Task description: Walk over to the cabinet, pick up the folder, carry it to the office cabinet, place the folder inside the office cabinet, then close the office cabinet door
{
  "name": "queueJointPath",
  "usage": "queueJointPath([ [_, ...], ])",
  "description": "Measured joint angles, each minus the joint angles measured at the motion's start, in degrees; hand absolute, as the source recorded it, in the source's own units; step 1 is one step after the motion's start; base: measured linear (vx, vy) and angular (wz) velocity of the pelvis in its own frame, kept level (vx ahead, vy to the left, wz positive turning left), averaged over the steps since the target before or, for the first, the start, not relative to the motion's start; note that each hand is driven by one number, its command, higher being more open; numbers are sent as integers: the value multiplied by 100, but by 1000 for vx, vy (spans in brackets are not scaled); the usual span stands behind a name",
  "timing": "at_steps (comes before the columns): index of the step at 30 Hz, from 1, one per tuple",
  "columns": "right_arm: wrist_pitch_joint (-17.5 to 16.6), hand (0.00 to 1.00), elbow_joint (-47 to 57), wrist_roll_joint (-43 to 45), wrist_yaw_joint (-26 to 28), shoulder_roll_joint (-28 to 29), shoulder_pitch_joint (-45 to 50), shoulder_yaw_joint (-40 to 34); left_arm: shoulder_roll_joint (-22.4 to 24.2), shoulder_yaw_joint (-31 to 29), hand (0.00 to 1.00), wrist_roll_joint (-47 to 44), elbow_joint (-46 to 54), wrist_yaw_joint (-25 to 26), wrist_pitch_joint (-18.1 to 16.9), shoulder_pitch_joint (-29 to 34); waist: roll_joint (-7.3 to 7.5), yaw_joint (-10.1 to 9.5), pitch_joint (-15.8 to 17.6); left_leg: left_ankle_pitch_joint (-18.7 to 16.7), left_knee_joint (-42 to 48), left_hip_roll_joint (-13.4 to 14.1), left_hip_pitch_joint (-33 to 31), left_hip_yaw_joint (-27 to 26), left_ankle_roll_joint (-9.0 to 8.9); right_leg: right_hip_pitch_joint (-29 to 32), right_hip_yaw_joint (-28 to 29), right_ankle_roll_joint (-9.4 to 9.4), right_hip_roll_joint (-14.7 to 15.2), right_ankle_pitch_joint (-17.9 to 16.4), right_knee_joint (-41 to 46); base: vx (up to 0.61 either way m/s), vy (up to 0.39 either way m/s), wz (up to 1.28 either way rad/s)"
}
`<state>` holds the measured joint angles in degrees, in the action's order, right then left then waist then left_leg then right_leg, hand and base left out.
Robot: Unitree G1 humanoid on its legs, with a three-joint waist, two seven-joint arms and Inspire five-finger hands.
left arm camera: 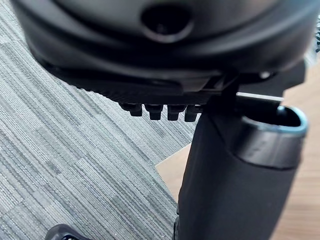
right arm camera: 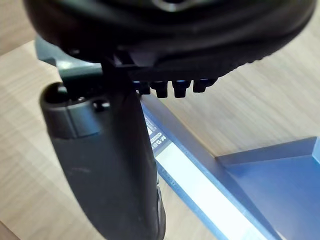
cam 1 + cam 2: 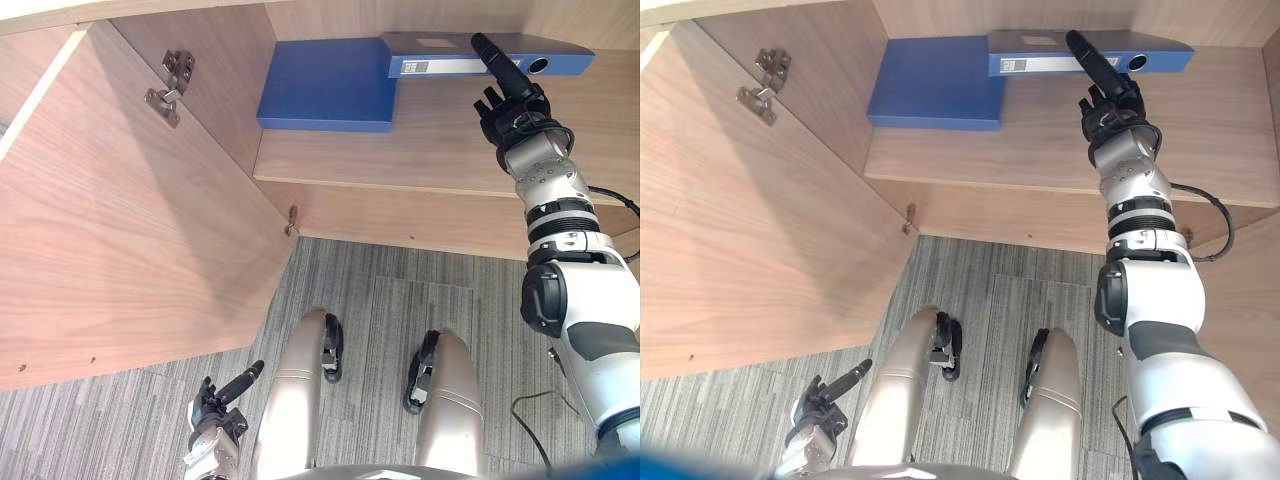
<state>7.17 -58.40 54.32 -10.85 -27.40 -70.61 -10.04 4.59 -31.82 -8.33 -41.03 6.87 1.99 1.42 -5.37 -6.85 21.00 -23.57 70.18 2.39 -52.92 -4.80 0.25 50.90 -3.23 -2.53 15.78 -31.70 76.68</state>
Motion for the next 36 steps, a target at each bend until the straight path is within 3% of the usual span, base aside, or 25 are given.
queueJointPath([
  [6,-19,100,-156,-428,132,0,20,11,-19,236,100,-5,128,-60,2,47,7,55,10,-2,-1,6,6,-6,-1,-1,2,-5,-3,1,-3,0,0,0],
  [9,197,100,-198,-2300,837,-46,360,292,-63,600,100,2,587,-178,56,253,15,54,18,-2,-17,8,18,-5,-1,-19,-5,-6,-3,1,-20,0,0,0],
  [10,358,100,-219,-3044,1289,-82,558,507,-98,745,100,21,831,-299,89,355,15,52,19,-2,-30,5,31,-6,-1,-32,-8,-7,0,1,-28,0,0,0],
  [11,220,100,-65,-3454,1617,-113,735,522,-128,850,100,90,1020,-388,101,435,8,59,35,-2,-45,6,73,-9,0,-70,-10,-8,0,0,-42,0,0,0],
  [14,346,100,-92,-3563,1995,-228,876,526,-174,947,100,236,1127,-497,111,460,5,43,36,-6,-127,8,224,-24,-2,-214,-12,-16,-1,-5,-117,5,-10,-1],
  [17,188,100,-67,-2530,1968,-195,1152,400,-188,1090,100,331,1209,-596,116,563,2,48,35,-8,-218,19,337,-55,-3,-300,-11,-22,-6,-2,-210,36,-35,-5],
  [18,32,100,-62,-1193,1829,-151,1368,172,-184,1144,100,330,1209,-605,116,622,2,46,35,-9,-283,26,381,-70,-4,-339,-12,-34,-17,8,-276,46,-22,-3],
  [22,-458,100,-94,1070,1452,220,1897,-317,-182,1146,100,330,1204,-477,101,663,-16,35,38,-12,-366,86,459,-138,0,-396,-7,-47,-53,18,-380,57,-21,-5],
  [25,-537,100,-84,1036,1441,319,2010,-376,-184,1146,100,330,1134,-424,76,648,-66,45,30,-26,-381,137,508,-210,13,-410,18,-54,-84,23,-404,47,-18,-9],
  [27,-498,100,-79,425,1497,293,2009,-201,-184,1146,100,330,1016,-426,50,609,-88,45,33,-41,-391,145,560,-223,7,-448,27,-54,-89,22,-406,21,-14,-6],
  [30,-470,100,-67,-1437,1771,188,1986,322,-187,1172,100,327,699,-437,49,583,-135,85,17,-67,-392,179,621,-223,19,-517,20,-62,-116,25,-436,7,-7,-6],
  [32,-481,100,194,-3024,1960,75,1950,966,-220,1247,100,316,446,-466,56,583,-145,114,9,-72,-393,243,624,-231,14,-508,21,-73,-186,60,-477,3,0,-12],
  [36,-505,100,883,-5119,2236,-133,1918,2164,-303,1263,100,322,184,-476,44,583,-139,167,-26,-67,-489,342,694,-291,5,-515,58,-66,-299,151,-595,14,1,-15],
])
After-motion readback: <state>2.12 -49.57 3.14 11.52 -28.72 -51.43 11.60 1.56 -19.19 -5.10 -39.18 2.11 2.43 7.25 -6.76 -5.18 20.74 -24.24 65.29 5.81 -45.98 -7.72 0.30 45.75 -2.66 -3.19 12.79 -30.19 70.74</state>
